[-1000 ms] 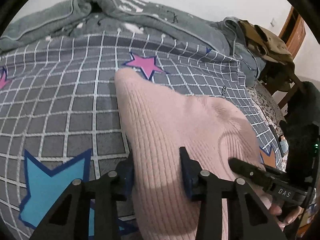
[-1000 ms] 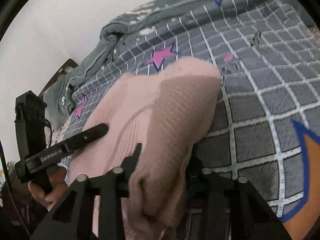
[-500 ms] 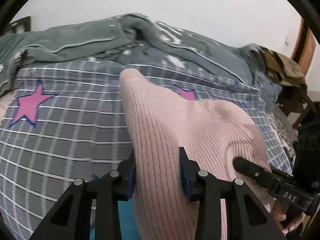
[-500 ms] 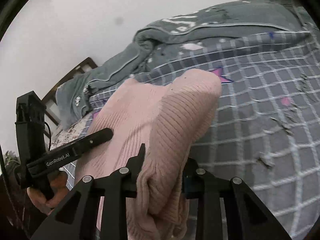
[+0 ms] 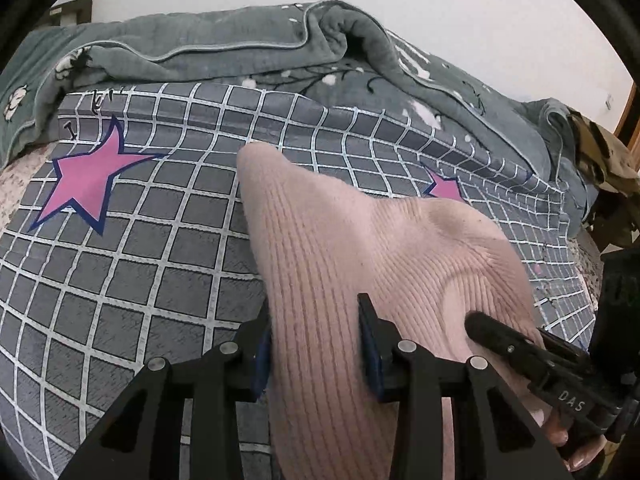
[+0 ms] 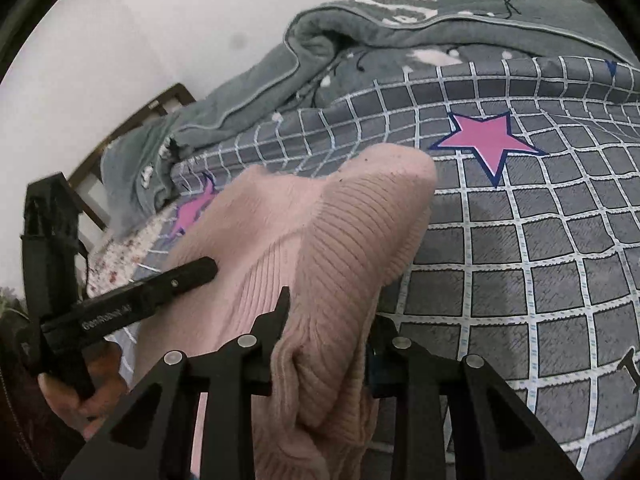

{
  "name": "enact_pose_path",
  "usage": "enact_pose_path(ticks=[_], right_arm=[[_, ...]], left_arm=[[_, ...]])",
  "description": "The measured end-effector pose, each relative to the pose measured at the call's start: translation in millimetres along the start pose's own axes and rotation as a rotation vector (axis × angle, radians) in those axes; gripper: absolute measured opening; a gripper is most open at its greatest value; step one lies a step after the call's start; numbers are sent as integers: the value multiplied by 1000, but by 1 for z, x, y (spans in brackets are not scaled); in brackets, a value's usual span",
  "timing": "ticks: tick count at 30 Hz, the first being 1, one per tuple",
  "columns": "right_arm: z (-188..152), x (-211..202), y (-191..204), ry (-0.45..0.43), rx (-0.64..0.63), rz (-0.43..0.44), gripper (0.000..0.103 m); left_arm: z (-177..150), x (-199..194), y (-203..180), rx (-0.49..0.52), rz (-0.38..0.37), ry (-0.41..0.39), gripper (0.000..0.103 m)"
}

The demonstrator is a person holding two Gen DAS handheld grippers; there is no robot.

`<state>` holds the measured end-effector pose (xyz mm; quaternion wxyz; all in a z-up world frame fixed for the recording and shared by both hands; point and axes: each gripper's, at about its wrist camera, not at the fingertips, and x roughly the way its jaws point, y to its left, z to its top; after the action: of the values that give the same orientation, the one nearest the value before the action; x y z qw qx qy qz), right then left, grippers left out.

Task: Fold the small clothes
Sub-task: 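Hold the sweater edge with the right gripper while the left gripper presses the bundle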

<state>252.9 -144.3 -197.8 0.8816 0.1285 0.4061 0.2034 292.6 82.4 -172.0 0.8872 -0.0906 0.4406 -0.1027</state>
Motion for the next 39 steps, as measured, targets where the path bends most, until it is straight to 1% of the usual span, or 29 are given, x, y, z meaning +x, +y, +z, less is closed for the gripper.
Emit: enact_pose_path(ticks=[3, 5, 10, 14, 18, 24, 30, 39], right_arm=[[-3, 8, -3, 10, -16, -23, 29], [-2, 11, -6, 15, -18, -25, 30], [-5, 15, -7, 11, -25, -30, 31], [-5, 16, -3, 10, -41, -55, 31], [-5, 18, -4, 17, -37, -57, 31], [-5, 18, -5, 16, -41, -60, 31], [-5, 18, -5, 15, -41, -59, 31], [-5, 19, -5, 14, -41, -58, 32]], left_arm=[[-3, 8, -2, 23, 35, 16, 38], [-7, 13, -4, 47, 62, 11, 38], [-7, 17, 2, 47, 53, 16, 39], [-9, 19, -4, 73, 90, 4, 39], [-9, 21, -5, 88, 109, -8, 40], [-9, 22, -7, 95, 118, -4, 40], [-9, 24, -2, 78, 100, -1, 41], [-9, 26, -2, 79, 103, 0, 42]])
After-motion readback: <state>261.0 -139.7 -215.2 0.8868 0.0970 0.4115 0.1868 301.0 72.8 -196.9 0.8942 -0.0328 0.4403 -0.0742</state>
